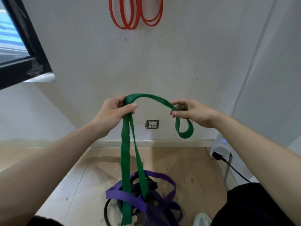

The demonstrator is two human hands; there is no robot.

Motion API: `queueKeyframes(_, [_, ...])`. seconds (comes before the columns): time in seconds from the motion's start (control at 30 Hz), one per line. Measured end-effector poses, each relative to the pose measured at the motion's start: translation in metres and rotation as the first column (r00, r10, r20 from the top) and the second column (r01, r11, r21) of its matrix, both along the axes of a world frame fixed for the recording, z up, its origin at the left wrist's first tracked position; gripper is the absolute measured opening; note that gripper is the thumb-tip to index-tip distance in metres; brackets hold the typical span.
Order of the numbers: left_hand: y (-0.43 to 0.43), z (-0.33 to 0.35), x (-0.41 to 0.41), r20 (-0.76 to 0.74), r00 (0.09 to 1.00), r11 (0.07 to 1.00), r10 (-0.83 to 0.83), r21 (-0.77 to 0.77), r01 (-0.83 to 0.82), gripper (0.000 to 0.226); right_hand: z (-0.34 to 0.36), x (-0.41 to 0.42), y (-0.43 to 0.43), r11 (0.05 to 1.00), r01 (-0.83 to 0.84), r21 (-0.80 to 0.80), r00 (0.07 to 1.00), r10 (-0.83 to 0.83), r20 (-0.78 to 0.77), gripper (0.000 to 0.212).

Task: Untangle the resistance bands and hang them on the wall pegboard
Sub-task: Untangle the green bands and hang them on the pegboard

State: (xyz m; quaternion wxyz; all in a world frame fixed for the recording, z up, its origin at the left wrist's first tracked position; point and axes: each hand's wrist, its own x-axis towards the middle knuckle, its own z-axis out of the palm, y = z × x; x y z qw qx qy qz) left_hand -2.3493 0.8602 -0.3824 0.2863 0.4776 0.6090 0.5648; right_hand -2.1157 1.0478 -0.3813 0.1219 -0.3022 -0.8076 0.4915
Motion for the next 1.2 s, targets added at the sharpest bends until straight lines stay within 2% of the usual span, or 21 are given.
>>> queueKeyframes(0.1, [-0.001, 0.015, 0.004, 0.009, 1.000, 0.997, 0.004, 0.076, -0.005, 0.010, -0.005, -0.009, -0.008, 0.993, -0.114, -0.024, 0.990, 0.115, 0.080, 0.040])
queueKeyframes(0.17, [-0.001, 0.023, 0.009, 0.015, 1.000, 0.993, -0.004, 0.120, 0.002, 0.014, -0.004, -0.018, -0.018, 0.985, -0.165, -0.047, 0.985, 0.167, 0.051, 0.041])
queueKeyframes(0.3, [-0.003, 0.035, 0.018, -0.014, 0.998, 0.981, -0.056, 0.184, 0.058, 0.017, 0.014, -0.034, -0.040, 0.975, -0.189, -0.115, 0.970, 0.168, -0.174, 0.046])
queueKeyframes(0.4, [-0.005, 0.041, 0.019, -0.023, 0.996, 0.970, -0.084, 0.227, 0.087, 0.019, 0.030, -0.045, -0.052, 0.971, -0.201, -0.129, 0.919, 0.141, -0.368, 0.054])
queueKeyframes(0.47, [-0.008, 0.040, 0.015, -0.029, 0.996, 0.970, -0.088, 0.227, 0.092, 0.021, 0.038, -0.051, -0.060, 0.975, -0.192, -0.113, 0.885, 0.122, -0.450, 0.050])
queueKeyframes(0.53, [-0.011, 0.035, 0.011, -0.060, 0.994, 0.978, -0.087, 0.185, 0.096, 0.021, 0.040, -0.055, -0.066, 0.988, -0.149, -0.041, 0.884, 0.114, -0.453, 0.038])
queueKeyframes(0.67, [-0.019, 0.017, 0.006, -0.112, 0.990, 0.994, -0.089, 0.054, 0.095, 0.021, 0.036, -0.058, -0.070, 0.995, -0.080, 0.067, 0.928, 0.099, -0.361, 0.015])
queueKeyframes(0.77, [-0.022, 0.002, 0.009, -0.106, 0.991, 0.997, -0.080, -0.013, 0.079, 0.030, 0.033, -0.059, -0.073, 0.991, -0.080, 0.105, 0.935, 0.112, -0.336, 0.013])
queueKeyframes(0.83, [-0.024, -0.009, 0.016, -0.181, 0.979, 0.993, -0.098, -0.076, 0.086, 0.028, 0.031, -0.058, -0.076, 0.989, -0.091, 0.118, 0.933, 0.127, -0.338, 0.013])
queueKeyframes(0.93, [-0.026, -0.029, 0.025, -0.191, 0.968, 0.973, -0.165, -0.193, 0.128, 0.020, 0.033, -0.055, -0.075, 0.996, -0.059, 0.074, 0.913, 0.084, -0.399, 0.008])
queueKeyframes(1.07, [-0.021, -0.054, 0.029, -0.119, 0.978, 0.948, -0.174, -0.288, 0.134, 0.027, 0.035, -0.047, -0.064, 0.997, 0.054, -0.051, 0.860, -0.072, -0.504, 0.009])
queueKeyframes(1.2, [-0.016, -0.059, 0.032, -0.096, 0.974, 0.927, -0.207, -0.337, 0.164, 0.030, 0.030, -0.036, -0.050, 0.980, 0.149, -0.135, 0.826, -0.198, -0.528, 0.010])
